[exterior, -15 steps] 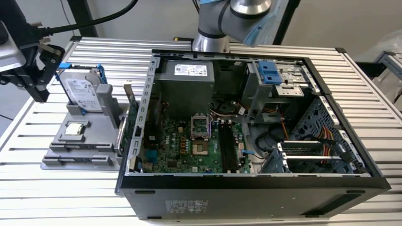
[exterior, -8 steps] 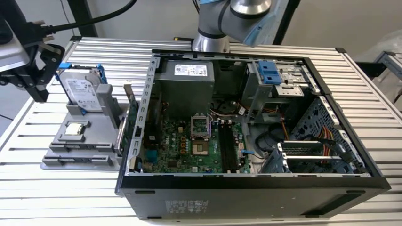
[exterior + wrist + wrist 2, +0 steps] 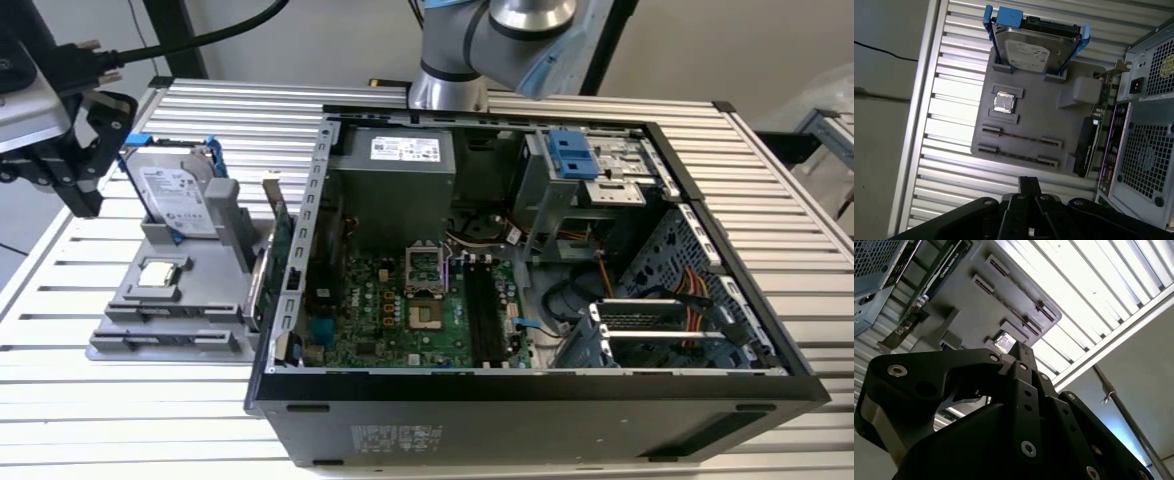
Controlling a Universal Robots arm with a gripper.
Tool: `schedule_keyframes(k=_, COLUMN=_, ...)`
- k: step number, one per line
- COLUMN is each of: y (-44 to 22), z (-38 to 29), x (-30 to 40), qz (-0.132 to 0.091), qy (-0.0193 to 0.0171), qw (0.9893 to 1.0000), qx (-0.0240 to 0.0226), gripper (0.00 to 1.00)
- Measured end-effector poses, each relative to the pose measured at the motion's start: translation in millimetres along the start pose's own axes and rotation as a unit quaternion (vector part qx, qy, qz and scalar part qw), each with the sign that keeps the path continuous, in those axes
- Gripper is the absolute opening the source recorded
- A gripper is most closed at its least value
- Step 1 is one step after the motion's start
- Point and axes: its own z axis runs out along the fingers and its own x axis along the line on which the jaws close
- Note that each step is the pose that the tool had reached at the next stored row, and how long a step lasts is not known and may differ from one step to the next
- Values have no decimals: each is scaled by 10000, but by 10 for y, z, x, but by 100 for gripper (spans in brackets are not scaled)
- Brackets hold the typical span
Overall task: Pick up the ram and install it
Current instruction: 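Pick up the ram and move it above insertion slot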
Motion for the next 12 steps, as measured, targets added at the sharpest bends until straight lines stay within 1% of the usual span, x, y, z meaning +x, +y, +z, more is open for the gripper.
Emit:
schedule_keyframes(k=5, y=0, z=0, x=0, qz=-129, qy=6, qw=9999, qx=3, gripper=0)
schedule_keyframes(k=12, y=0, z=0, x=0, qz=-304, qy=14, qw=9995, qx=6, gripper=0)
